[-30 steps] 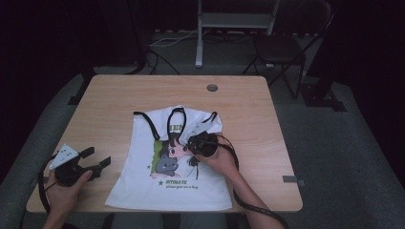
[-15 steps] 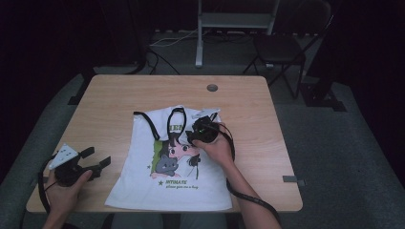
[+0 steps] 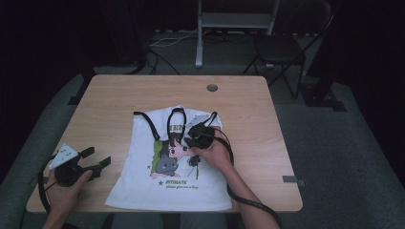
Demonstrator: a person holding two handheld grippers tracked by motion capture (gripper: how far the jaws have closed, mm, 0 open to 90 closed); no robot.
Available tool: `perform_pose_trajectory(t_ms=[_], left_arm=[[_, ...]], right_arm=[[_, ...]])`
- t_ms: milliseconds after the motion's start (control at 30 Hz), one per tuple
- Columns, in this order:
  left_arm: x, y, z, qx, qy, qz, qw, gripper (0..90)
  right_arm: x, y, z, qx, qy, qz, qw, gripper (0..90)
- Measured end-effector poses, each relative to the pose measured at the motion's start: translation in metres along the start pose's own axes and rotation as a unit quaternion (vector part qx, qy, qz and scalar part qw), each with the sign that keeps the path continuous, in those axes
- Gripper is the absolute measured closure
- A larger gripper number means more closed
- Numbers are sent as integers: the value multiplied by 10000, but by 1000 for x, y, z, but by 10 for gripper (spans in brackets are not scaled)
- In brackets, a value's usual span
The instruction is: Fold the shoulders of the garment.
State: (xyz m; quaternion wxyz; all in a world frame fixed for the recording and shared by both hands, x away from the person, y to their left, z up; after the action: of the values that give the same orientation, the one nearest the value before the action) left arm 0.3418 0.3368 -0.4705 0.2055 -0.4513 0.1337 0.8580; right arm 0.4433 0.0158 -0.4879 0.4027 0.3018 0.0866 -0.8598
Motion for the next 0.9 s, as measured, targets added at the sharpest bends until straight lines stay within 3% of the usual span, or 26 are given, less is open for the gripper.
perform_pose_trajectory(t_ms=[100,200,333,400,533,767,900], left_arm=[[0,0,1,-4,23,-10,10000,189],[-1,-1,2,45,104,57,9999,189],[-5,-1,4,191,335,247,9990,188],[-9,0,4,408,463,384,9974,188],[-21,1,3,505,611,375,9961,188],[-36,7,-11,456,508,207,9975,188],[-47,10,-19,585,518,229,9967,188]], right_arm=[[0,0,0,8,-7,-7,10000,558],[1,5,1,55,30,-117,9999,438],[1,14,9,31,280,-499,9984,284],[3,22,15,-8,351,-718,9968,225],[12,35,28,-63,382,-938,9948,190],[31,61,50,-7,534,-1292,9902,139],[41,73,58,64,590,-1460,9875,138]])
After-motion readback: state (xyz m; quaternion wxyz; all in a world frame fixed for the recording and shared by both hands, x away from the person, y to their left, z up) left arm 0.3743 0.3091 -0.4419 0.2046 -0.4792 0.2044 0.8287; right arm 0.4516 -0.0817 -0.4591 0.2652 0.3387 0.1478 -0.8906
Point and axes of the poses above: each handheld gripper's, and its own axes: z roughly backward along the jaws, x roughly out of its underside, y roughly to its right, the point moved 8 cm from there along -z, roughly forward along the jaws, and after that the axes turned 9 degrees about -y, right-handed, at the moved point
